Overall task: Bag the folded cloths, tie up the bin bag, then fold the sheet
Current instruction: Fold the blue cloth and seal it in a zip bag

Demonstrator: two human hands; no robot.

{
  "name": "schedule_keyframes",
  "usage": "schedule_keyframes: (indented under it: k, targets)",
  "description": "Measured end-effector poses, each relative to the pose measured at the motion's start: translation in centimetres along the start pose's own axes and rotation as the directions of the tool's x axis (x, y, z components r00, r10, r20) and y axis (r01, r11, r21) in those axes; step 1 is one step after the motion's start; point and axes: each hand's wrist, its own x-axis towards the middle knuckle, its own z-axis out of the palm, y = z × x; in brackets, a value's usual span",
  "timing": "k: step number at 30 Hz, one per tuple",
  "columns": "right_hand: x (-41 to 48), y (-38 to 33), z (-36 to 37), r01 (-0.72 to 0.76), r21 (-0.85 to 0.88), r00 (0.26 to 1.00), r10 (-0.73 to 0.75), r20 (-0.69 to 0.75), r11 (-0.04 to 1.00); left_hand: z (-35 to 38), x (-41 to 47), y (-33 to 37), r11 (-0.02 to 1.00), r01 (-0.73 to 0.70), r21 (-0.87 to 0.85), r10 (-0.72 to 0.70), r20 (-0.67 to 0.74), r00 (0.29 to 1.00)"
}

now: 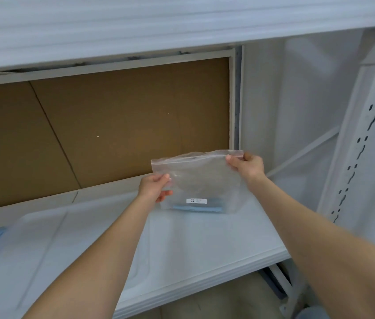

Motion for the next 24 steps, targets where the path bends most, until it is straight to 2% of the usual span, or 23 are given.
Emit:
schedule_keyframes:
  k: [1, 4, 7, 11, 13, 16, 19, 21, 24]
  targets:
    - [-0.4, 0.3, -0.2, -0.031, -0.031, 0.998, 0.032, 0.060, 0.999, -0.1, -0.2, -0.4, 1.000, 0.012, -0.008, -0.012, 0.012, 1.000]
    - [-0.5, 2.1, -0.8, -0.132, -0.265, 0.963, 0.187, 0.195, 0.955, -0.4, -0.4, -1.6, 0.999, 0.022, -0.031, -0.022, 0.006, 1.000]
    - [-0.1, 3.3, -0.6, -0.157, -0.450, 0.969, 0.225, 0.102, 0.879, -0.9, -0.6, -2.4, 0.999, 0.052, -0.002, -0.052, 0.032, 0.998]
    - [0.4, 3.2, 0.0, -0.189, -0.216, 0.980, 0.199, 0.028, 0.958, -0.7, -0.4, -2.3, 0.999, -0.027, 0.025, 0.028, -0.064, 0.998]
    - [0.3, 3.5, 0.0, -0.224, -0.126, 0.973, 0.228, 0.016, 0.966, -0.5, -0.5, -2.1, 0.999, -0.039, 0.027, 0.041, -0.092, 0.995]
    - [0.0, 5.0, -0.5, -0.288, -0.150, 0.955, 0.296, 0.031, 0.946, -0.7, -1.0, -3.3, 0.997, 0.052, 0.060, -0.052, -0.005, 0.999]
    - [-0.3, 6.2, -1.2, -0.287, -0.156, 0.955, 0.294, 0.023, 0.945, -1.4, -2.1, -4.6, 0.962, 0.126, 0.241, -0.170, 0.172, 0.970]
    - [-0.3, 6.6, -1.4, -0.257, -0.160, 0.965, 0.262, 0.011, 0.953, -1.7, -2.2, -5.3, 0.951, 0.105, 0.292, -0.174, 0.223, 0.959]
    - [-0.4, 6.7, -1.6, -0.160, -0.222, 0.986, 0.168, 0.021, 0.962, -2.2, -1.6, -5.4, 0.954, 0.031, 0.298, -0.088, 0.180, 0.980]
